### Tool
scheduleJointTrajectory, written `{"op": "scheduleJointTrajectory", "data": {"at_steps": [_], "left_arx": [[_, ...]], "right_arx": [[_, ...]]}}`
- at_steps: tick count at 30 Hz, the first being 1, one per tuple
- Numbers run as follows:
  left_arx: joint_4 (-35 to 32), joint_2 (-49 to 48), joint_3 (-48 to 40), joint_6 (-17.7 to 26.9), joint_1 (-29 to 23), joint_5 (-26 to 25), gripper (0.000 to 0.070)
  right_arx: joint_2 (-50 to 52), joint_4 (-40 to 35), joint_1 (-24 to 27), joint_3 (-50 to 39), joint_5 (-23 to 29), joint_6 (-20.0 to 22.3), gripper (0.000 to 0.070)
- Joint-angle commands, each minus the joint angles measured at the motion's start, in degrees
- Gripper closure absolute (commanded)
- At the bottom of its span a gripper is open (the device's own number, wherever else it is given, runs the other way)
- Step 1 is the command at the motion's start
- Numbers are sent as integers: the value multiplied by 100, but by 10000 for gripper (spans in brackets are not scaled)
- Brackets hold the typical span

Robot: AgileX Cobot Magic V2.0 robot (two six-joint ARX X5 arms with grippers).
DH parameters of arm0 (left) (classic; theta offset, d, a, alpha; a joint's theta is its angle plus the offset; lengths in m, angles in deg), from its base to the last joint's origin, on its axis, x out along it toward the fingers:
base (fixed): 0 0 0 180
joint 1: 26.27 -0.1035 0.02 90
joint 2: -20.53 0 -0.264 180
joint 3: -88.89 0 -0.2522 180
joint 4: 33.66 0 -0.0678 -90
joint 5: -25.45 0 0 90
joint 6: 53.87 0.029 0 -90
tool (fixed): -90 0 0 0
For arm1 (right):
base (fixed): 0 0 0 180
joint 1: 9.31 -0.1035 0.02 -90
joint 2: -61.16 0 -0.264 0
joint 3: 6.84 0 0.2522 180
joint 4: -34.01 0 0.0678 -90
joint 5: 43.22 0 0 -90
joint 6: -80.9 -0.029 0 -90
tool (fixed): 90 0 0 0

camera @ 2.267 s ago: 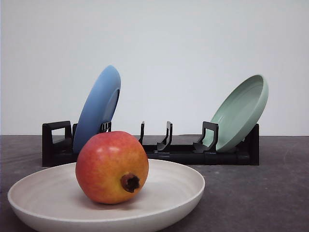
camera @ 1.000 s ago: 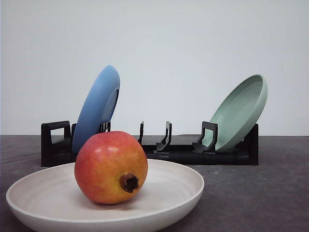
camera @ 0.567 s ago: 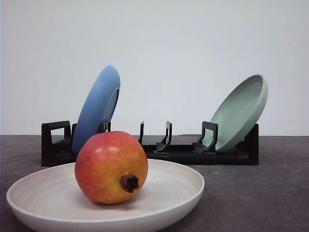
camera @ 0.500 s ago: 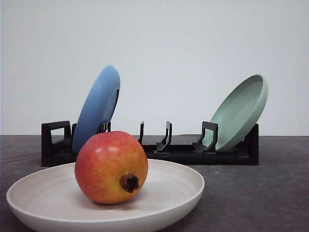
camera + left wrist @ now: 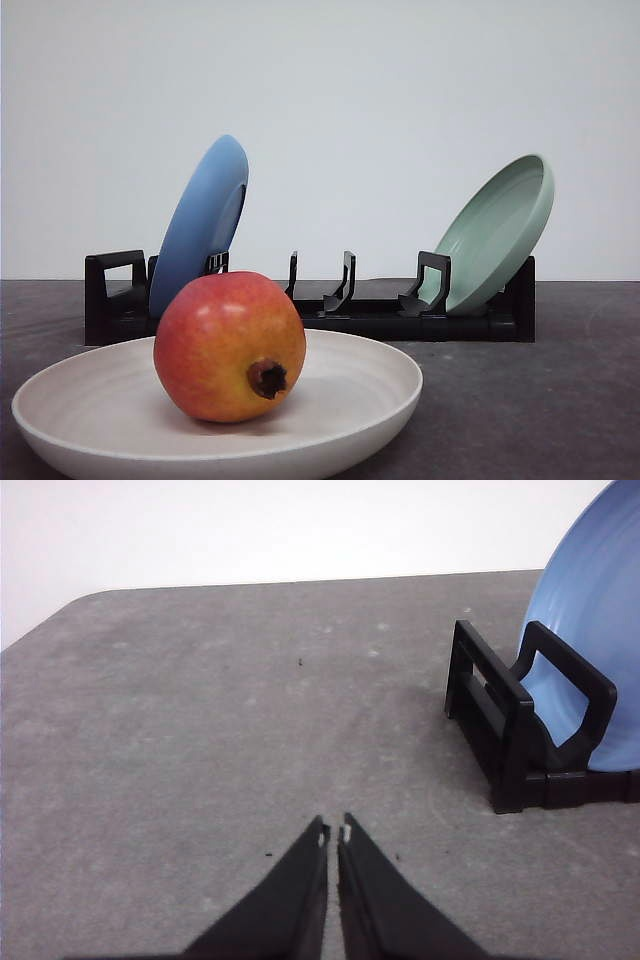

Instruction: Place pomegranate in white plate

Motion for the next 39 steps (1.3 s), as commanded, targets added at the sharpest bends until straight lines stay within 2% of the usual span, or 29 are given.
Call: {"op": "scheduleJointTrajectory", "data": {"at_steps": [1, 4, 7, 9, 13, 19, 26, 31, 39], "left_arx": [[26, -4, -55, 26, 2, -31, 700], [26, -4, -55, 26, 2, -30, 700], [26, -4, -55, 26, 2, -28, 700], [26, -4, -55, 26, 2, -28, 700], [26, -4, -55, 26, 2, -28, 700], [26, -4, -55, 26, 2, -28, 700], [26, -4, -55, 26, 2, -28, 700], [26, -4, -55, 26, 2, -28, 700], [26, -4, -55, 26, 2, -28, 700]], "right_arx": [[14, -745, 522, -251, -93, 610, 662], [115, -1940, 1508, -984, -903, 1263, 662], [248, -2991, 2400, -1828, -1834, 1613, 662], [348, -3520, 2866, -2366, -2039, 1655, 662], [538, -4242, 3411, -3279, -1887, 1685, 662], [1044, -4586, 3571, -4238, -1298, 1637, 662], [1438, -4541, 3599, -4703, -725, 1429, 662], [1460, -4206, 3597, -4720, -670, 1357, 662], [1460, -4232, 3598, -4720, -729, 1355, 662]]}}
